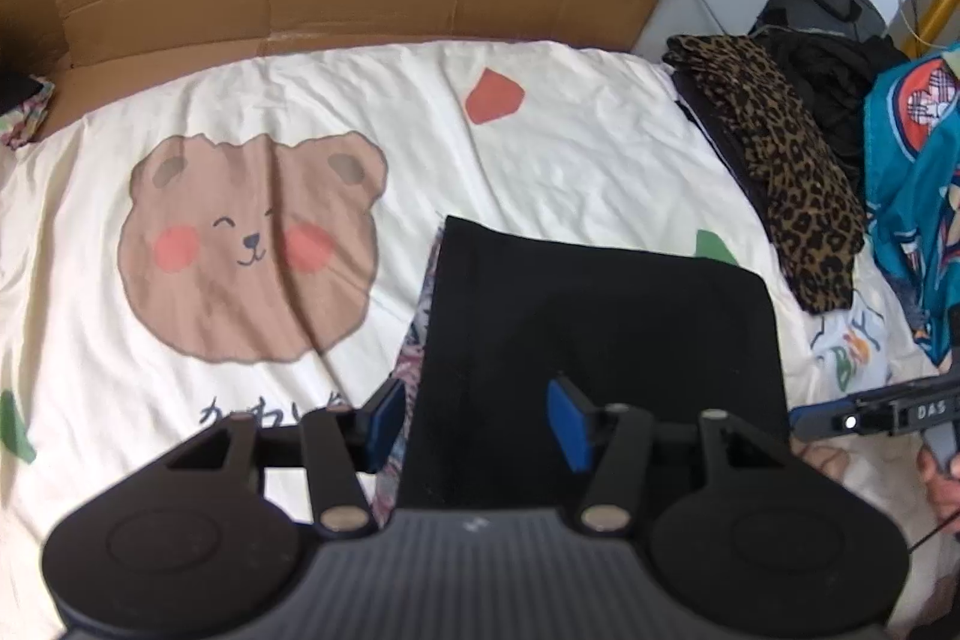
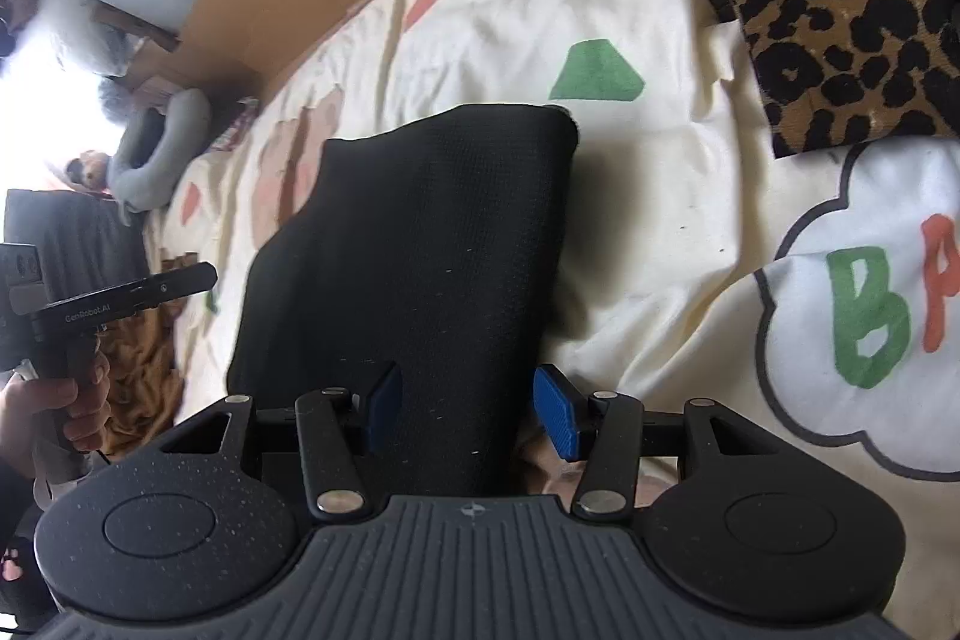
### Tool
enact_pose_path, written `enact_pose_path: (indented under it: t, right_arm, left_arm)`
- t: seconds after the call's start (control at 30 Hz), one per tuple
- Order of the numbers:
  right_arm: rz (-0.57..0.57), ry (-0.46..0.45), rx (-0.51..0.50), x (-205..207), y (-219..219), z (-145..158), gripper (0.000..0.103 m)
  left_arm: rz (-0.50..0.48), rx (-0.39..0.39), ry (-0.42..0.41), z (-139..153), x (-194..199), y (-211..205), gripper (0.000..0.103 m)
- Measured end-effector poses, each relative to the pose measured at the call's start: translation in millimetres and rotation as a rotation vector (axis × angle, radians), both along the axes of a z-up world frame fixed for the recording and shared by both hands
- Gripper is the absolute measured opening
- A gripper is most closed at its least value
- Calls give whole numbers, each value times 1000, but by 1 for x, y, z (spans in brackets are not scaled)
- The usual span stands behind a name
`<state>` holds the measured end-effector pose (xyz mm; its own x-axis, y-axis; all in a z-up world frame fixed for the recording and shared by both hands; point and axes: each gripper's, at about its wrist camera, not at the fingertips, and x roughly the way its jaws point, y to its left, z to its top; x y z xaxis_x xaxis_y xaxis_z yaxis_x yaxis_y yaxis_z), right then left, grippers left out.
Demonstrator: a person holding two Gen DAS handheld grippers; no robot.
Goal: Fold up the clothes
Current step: 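Lower the folded black shorts onto the bed and open both grippers, then grasp the folded black shorts edge with the left gripper while right grasps beside it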
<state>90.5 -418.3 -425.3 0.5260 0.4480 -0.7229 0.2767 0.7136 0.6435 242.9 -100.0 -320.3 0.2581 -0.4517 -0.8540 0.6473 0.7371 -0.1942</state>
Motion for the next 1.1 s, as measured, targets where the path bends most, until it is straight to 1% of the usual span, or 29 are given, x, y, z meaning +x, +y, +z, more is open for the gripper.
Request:
enact_pose_path:
  t: [0.1, 0.2, 0.3, 0.37, 0.47, 0.53, 0.6, 0.67, 0.8, 0.83, 0.87, 0.9, 0.97, 1.03, 1.1]
  right_arm:
    - [9, 13, -27, 1, 3, -1, 56]
    - [17, 29, -54, 0, 7, -3, 56]
    - [10, 34, -76, 1, 9, -6, 56]
    - [-1, 36, -77, 2, 10, -8, 56]
    - [7, 39, -94, 2, 14, -9, 56]
    - [4, 41, -99, 3, 14, -9, 55]
    - [-4, 43, -99, 3, 13, -9, 55]
    - [-7, 43, -102, 3, 15, -9, 56]
    - [-4, 43, -108, 3, 20, -9, 56]
    - [-2, 43, -108, 3, 20, -9, 56]
    - [0, 43, -110, 4, 20, -9, 56]
    - [3, 42, -113, 4, 21, -9, 56]
    - [8, 41, -114, 4, 21, -9, 56]
    - [6, 42, -110, 5, 20, -9, 56]
    - [1, 42, -105, 6, 21, -9, 56]
  left_arm:
    - [-1, -36, -21, -21, 6, -8, 55]
    - [27, -50, -30, -30, 6, 0, 51]
    - [63, -58, -18, -41, 5, 7, 45]
    - [75, -84, -14, -46, 4, 12, 35]
    - [95, -96, -48, -47, -1, 20, 28]
    - [112, -126, -56, -42, -3, 27, 25]
    - [101, -155, -71, -35, -6, 33, 25]
    - [84, -164, -71, -32, -7, 37, 25]
    - [92, -160, -55, -41, -6, 37, 24]
    - [93, -155, -57, -44, -7, 36, 22]
    - [91, -150, -63, -46, -8, 34, 16]
    - [86, -147, -71, -47, -9, 33, 14]
    - [78, -140, -85, -47, -11, 33, 6]
    - [74, -140, -92, -45, -12, 34, 1]
    - [71, -145, -104, -42, -13, 37, 1]
